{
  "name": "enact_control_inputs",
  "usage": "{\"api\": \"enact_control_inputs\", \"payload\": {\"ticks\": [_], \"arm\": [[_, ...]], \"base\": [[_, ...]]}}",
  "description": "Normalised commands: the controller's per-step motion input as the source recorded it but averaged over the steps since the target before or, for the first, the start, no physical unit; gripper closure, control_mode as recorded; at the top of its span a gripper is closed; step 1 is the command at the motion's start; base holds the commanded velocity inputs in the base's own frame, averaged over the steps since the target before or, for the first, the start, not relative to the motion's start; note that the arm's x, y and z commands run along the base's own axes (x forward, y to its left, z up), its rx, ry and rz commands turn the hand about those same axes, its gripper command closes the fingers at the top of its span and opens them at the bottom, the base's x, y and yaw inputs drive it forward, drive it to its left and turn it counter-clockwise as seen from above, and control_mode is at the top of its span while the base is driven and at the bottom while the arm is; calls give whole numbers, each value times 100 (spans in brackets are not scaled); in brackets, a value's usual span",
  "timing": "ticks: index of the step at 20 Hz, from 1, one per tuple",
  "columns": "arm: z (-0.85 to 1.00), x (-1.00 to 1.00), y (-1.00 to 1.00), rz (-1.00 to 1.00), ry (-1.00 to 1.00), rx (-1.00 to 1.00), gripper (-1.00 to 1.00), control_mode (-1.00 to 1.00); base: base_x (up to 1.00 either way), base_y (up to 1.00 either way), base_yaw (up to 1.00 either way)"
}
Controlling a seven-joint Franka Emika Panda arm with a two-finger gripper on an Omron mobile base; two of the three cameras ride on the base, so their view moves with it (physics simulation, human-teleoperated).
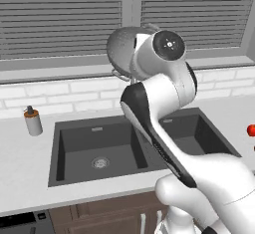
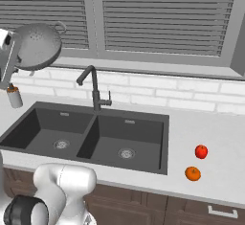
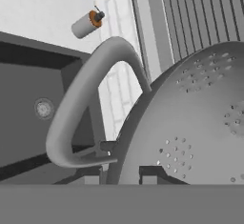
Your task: Put the colander in the sink, put the apple, orange in the colander, and turn on the sink faucet and pour water over the colander.
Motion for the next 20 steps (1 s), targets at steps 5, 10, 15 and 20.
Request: {"api": "enact_control_inputs", "payload": {"ticks": [5,10,15,20], "arm": [[-40,45,96,16,7,-14,100,-100],[-53,53,81,6,21,-13,100,-100],[-52,27,76,0,12,-20,100,-100],[-86,34,45,0,15,-22,100,-100]], "base": [[0,0,0],[0,0,0],[0,0,0],[0,0,0]]}}
